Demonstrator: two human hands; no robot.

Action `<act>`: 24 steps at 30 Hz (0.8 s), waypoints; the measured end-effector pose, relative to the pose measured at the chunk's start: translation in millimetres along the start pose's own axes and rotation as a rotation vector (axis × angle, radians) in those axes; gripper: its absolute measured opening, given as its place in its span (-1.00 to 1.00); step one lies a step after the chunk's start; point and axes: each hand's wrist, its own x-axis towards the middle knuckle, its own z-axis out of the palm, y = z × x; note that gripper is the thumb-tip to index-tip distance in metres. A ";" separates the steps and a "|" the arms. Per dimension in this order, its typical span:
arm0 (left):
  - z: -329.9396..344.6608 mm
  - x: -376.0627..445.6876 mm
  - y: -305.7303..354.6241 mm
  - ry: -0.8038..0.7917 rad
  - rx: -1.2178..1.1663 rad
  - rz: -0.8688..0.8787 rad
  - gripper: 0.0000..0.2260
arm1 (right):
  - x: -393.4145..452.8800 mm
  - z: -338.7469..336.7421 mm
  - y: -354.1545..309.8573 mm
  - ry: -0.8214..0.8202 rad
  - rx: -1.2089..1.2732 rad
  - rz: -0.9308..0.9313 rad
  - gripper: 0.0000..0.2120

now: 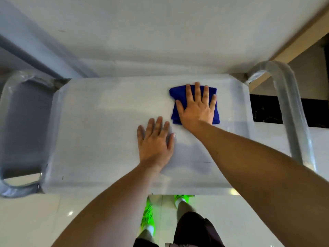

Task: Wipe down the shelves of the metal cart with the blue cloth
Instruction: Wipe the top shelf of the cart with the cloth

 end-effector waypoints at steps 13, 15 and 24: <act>4.1 -3.6 0.7 -0.026 -0.011 -0.025 -0.48 | -4.9 -5.9 -4.1 -0.019 0.005 0.000 -0.29; -0.1 -3.6 2.4 -0.071 0.009 -0.046 -0.48 | -29.1 -4.0 0.1 -0.037 0.006 0.005 -0.30; -36.3 2.1 30.6 -0.314 0.036 -0.172 -0.42 | -156.7 12.1 31.5 -0.094 0.036 0.071 -0.28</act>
